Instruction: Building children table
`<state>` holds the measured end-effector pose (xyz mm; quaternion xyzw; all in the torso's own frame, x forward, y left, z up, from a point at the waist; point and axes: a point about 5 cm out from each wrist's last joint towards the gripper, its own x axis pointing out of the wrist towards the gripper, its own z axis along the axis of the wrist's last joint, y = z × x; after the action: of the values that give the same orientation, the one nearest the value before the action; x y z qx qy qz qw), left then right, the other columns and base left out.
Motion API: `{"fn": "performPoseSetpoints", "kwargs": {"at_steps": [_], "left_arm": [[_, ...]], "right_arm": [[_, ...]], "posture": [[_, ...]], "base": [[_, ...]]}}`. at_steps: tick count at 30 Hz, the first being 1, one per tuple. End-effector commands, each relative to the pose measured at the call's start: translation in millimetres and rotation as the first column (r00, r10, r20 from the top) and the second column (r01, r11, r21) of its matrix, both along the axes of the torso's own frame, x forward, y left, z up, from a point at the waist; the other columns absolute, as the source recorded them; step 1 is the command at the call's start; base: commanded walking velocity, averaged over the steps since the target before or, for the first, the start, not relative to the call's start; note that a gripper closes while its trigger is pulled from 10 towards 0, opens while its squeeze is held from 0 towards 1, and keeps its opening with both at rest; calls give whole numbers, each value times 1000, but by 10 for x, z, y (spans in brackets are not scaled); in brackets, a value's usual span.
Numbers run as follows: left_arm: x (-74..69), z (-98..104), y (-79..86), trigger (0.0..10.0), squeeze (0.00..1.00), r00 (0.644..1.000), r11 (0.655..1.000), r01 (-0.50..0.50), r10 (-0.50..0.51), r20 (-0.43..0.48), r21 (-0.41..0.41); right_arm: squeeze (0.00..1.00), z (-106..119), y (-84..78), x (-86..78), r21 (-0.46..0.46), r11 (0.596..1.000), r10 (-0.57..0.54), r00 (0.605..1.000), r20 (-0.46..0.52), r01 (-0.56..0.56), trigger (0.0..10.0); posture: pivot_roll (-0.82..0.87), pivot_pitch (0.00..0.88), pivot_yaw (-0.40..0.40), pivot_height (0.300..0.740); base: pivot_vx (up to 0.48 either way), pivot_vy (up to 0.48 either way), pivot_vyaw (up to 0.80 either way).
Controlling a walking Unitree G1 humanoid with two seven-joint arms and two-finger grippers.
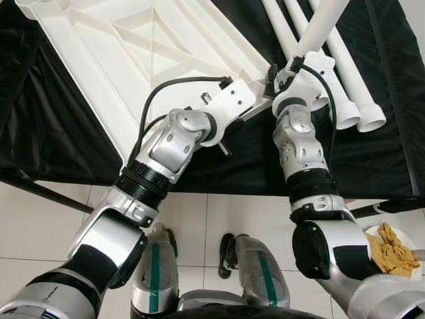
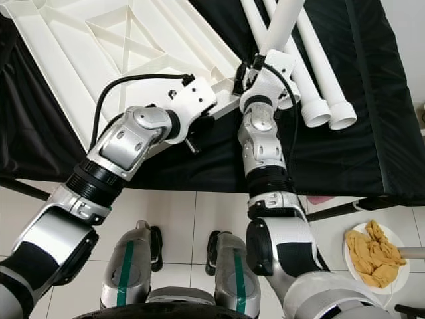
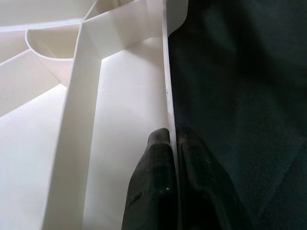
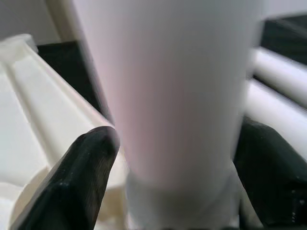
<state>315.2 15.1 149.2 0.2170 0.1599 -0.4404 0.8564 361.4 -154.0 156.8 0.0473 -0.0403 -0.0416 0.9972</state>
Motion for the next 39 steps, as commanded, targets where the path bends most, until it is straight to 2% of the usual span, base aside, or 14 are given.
{"fn": "performPoseSetpoints", "kwargs": {"at_steps": [1,5,8,13,15,17,18,19,20,23,25,29,32,39], "left_arm": [[-13,89,-47,10000,0,998,999,30,-29,53,-29],[-18,85,-42,10000,0,998,999,34,-32,52,-27],[-36,71,-28,10000,0,998,999,44,-43,50,-18],[-73,55,3,10000,0,996,998,70,-69,47,-2],[-79,52,6,10000,0,996,997,74,-74,47,0],[-97,39,37,10000,0,996,997,82,-82,46,10],[-97,39,37,10000,0,996,997,82,-82,46,10],[-103,31,52,10000,0,995,996,83,-84,46,15],[-103,31,52,10000,0,995,996,83,-84,46,15],[-125,11,96,10000,0,995,995,92,-94,45,34],[-125,11,96,10000,0,995,995,92,-94,45,34],[-124,8,115,10000,0,995,995,89,-91,45,41],[-107,29,114,10000,0,995,996,82,-84,51,37],[-95,39,108,10000,0,995,997,76,-78,55,34]], "right_arm": [[0,-2,-38,-19,7,1000,24,1000,16,-24,10000],[0,17,-103,-15,-11,998,55,998,19,-55,10000],[0,41,-214,-18,-49,984,169,985,15,-169,10000],[0,72,-289,-14,-80,956,283,959,5,-282,10000],[0,78,-294,-14,-79,952,297,955,6,-296,10000],[0,106,-276,-26,-121,924,366,931,11,-362,10000],[0,106,-276,-26,-121,924,366,931,11,-362,10000],[0,108,-255,-45,-135,900,418,908,6,-414,10000],[0,108,-255,-45,-135,900,418,908,6,-414,10000],[0,101,-236,-72,-151,851,507,862,-14,-503,10000],[0,101,-236,-72,-151,851,507,862,-14,-503,10000],[0,99,-294,-79,-156,824,546,837,-35,-544,10000],[0,106,-447,-104,-164,782,599,798,-67,-601,10000],[0,160,-649,-105,-177,764,616,783,-87,-620,10000]], "posture": [[51,4,-49,740],[49,10,-47,740],[49,22,-46,740],[51,34,-45,740],[51,34,-45,740],[55,41,-44,740],[55,41,-44,740],[55,41,-44,740],[55,41,-44,740],[63,48,-47,740],[63,48,-47,740],[65,48,-47,740],[63,47,-46,740],[59,46,-42,740]], "base": [[0,0,0],[0,0,0],[0,0,0],[0,0,0],[0,0,0],[0,0,0],[0,0,0],[0,0,0],[0,0,0],[0,0,0],[0,0,0],[0,0,0],[0,0,0],[0,0,0]]}}
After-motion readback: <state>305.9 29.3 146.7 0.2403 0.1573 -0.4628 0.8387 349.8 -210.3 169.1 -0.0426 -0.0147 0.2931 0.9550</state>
